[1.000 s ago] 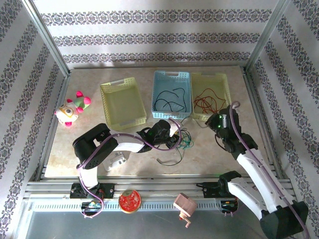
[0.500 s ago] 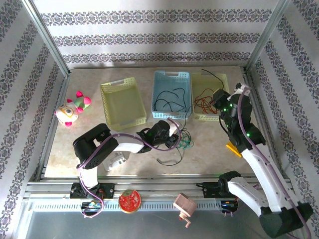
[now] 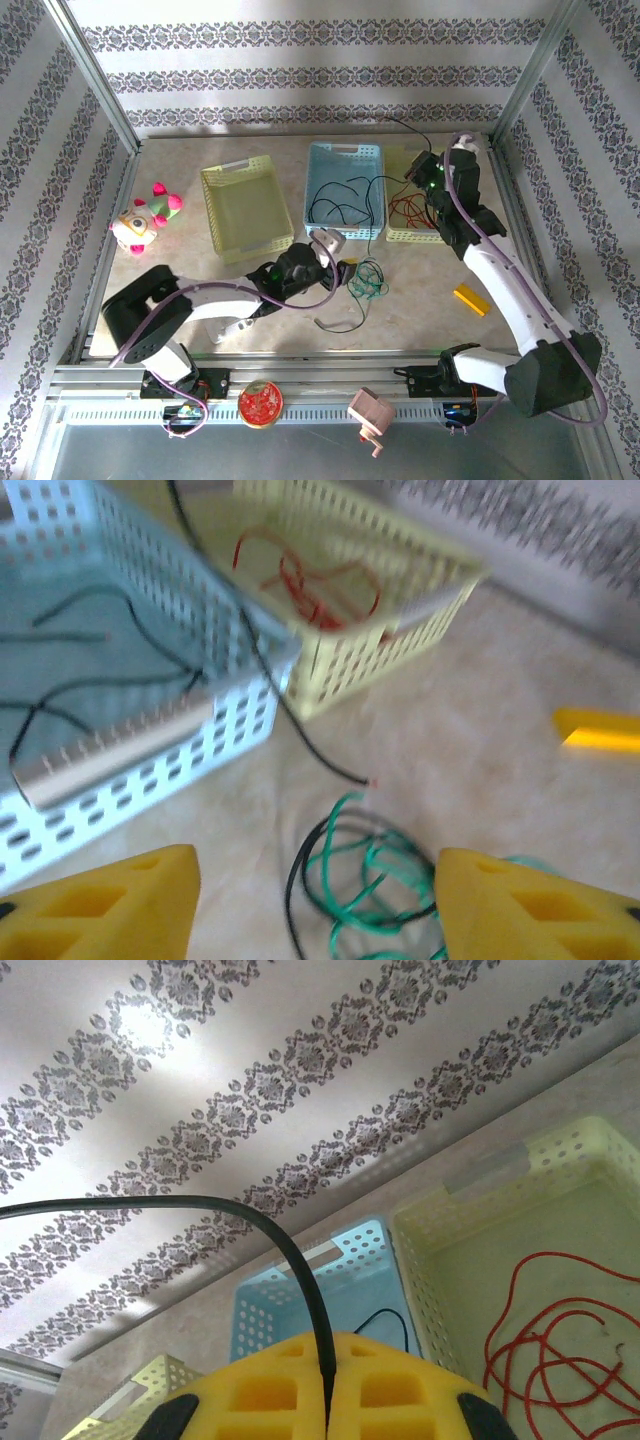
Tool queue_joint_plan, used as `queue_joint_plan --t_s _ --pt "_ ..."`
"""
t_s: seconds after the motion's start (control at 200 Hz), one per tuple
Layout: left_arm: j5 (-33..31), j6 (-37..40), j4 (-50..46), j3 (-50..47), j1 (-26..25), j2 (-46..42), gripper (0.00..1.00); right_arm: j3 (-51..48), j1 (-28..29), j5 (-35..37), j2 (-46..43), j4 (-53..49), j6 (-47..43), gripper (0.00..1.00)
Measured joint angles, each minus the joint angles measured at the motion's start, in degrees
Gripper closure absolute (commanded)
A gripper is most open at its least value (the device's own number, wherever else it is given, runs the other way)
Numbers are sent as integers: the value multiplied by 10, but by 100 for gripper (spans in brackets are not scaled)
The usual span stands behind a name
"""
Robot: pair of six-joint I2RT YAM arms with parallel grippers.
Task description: Untangle the cables
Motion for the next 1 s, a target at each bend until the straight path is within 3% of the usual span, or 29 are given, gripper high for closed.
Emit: queue_joint_plan --t_s 0.255,0.72,0.999 --pt "17 -59 32 -16 45 -71 31 31 -4 -19 41 28 0 100" --pt "-32 -82 -9 -42 48 -63 26 134 -23 -23 125 80 -11 100" --pt "-18 -75 -59 -32 48 -37 25 127 -22 -96 257 82 26 100"
